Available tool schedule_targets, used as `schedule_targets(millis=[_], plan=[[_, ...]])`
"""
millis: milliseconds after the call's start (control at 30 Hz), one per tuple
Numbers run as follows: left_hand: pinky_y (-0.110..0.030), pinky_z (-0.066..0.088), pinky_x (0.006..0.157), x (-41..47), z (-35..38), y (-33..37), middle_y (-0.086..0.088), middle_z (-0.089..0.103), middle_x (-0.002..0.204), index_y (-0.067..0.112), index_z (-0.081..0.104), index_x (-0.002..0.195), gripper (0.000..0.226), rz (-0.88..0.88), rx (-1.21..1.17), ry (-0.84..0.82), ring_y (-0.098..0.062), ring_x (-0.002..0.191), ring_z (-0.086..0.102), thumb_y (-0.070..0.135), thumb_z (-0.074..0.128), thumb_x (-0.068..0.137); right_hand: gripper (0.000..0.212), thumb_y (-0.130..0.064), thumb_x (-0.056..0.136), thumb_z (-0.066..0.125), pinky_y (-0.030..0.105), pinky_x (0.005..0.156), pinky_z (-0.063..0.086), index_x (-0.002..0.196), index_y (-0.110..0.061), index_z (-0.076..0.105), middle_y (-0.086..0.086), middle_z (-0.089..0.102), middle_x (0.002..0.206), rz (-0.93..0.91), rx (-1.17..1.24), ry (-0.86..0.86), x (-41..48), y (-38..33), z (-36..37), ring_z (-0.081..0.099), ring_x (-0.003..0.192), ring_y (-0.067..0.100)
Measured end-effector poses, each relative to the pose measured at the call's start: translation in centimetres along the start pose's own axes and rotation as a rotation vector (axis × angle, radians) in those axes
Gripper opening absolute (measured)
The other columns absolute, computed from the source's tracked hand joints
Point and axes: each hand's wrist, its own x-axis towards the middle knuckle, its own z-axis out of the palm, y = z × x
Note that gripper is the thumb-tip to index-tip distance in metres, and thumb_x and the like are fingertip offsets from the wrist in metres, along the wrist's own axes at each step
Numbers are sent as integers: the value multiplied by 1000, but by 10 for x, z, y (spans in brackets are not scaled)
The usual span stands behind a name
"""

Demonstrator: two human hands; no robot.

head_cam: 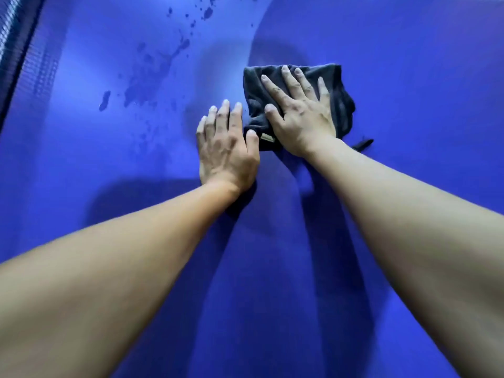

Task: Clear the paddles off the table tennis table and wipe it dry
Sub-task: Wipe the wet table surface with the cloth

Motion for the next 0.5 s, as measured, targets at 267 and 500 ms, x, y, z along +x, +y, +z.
schedule_targets(millis=[267, 500], plan=[[-45, 17, 124, -99, -37, -36, -14, 40, 159, 10, 48, 148, 72, 82, -52, -46, -33, 147, 35, 40, 16, 91, 61, -55, 100, 21, 52, 126, -4, 160, -49, 17, -2, 11, 172, -8, 21, 2, -163, -39, 13, 3, 158, 15], [-51, 23, 122, -326, -65, -93, -16, 40, 159, 10, 48, 149, 56, 77, 84, -44, -37, 146, 35, 31, 33, 100, 60, -53, 100, 28, 54, 126, 0, 160, -45, 24, 0, 18, 171, -14, 37, 24, -312, -77, 26, 8, 159, 17]])
